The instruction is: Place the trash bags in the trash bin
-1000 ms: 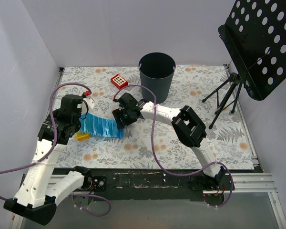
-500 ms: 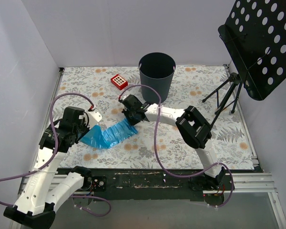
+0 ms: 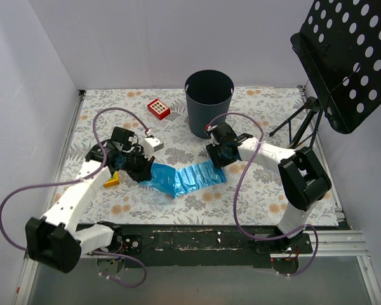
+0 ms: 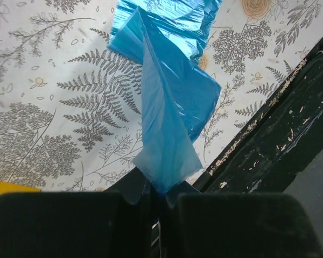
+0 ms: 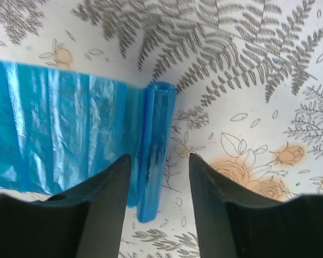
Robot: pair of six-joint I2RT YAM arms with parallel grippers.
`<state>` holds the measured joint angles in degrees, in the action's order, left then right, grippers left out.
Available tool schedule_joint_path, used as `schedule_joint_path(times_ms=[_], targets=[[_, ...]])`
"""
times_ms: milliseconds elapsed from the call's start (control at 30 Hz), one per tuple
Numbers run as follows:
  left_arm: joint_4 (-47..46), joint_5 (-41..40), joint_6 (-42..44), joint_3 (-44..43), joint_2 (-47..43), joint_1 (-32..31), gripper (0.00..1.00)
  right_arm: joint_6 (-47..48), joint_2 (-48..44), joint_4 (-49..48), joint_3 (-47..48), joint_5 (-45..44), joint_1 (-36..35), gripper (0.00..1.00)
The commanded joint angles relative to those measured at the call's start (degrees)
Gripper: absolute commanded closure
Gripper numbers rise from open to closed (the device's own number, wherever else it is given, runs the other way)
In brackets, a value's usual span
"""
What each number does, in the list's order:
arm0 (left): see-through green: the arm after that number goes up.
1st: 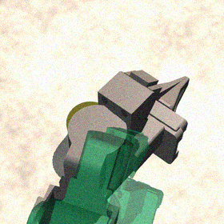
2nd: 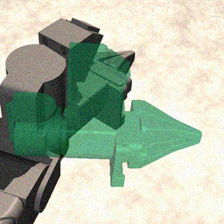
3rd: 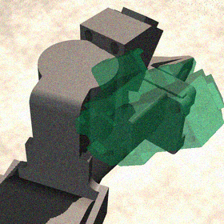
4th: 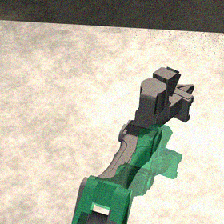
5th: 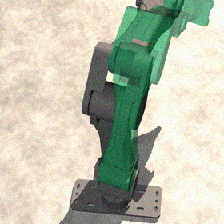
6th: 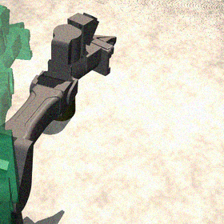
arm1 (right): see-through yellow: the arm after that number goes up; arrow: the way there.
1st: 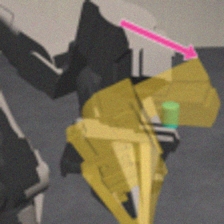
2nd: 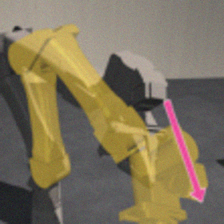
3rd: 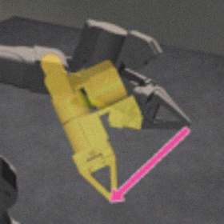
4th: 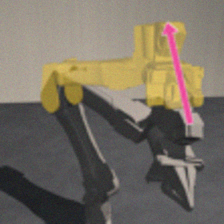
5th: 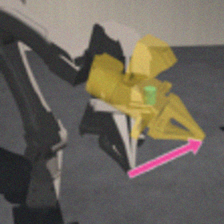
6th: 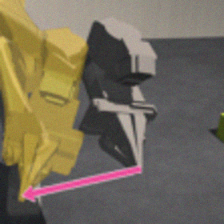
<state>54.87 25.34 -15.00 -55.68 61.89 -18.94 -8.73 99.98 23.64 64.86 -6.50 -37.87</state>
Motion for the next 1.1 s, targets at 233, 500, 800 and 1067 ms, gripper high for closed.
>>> schedule_joint_path(times_ms=[233, 500, 800, 1067], targets=[[1.0, 6.4, -0.5, -21.6, -2.8, 0.3, 1.0, 1.9, -5.9, -3.8, -4.4, 4.8, 3.5, 0.38], [5.0, -2.1, 0.5, -31.2, -6.6, 0.3, 1.0, 1.2, -5.0, -3.8, -2.2, 6.1, 4.8, 0.38], [15.3, -28.0, 2.7, -24.6, -11.6, -0.3, 1.0, -1.7, -0.6, -3.6, 3.3, 11.7, 5.6, 0.39], [24.2, -44.8, 12.8, -19.6, -21.4, -0.8, 1.0, -3.0, 3.5, -3.6, 6.8, 13.3, 4.3, 0.4]])
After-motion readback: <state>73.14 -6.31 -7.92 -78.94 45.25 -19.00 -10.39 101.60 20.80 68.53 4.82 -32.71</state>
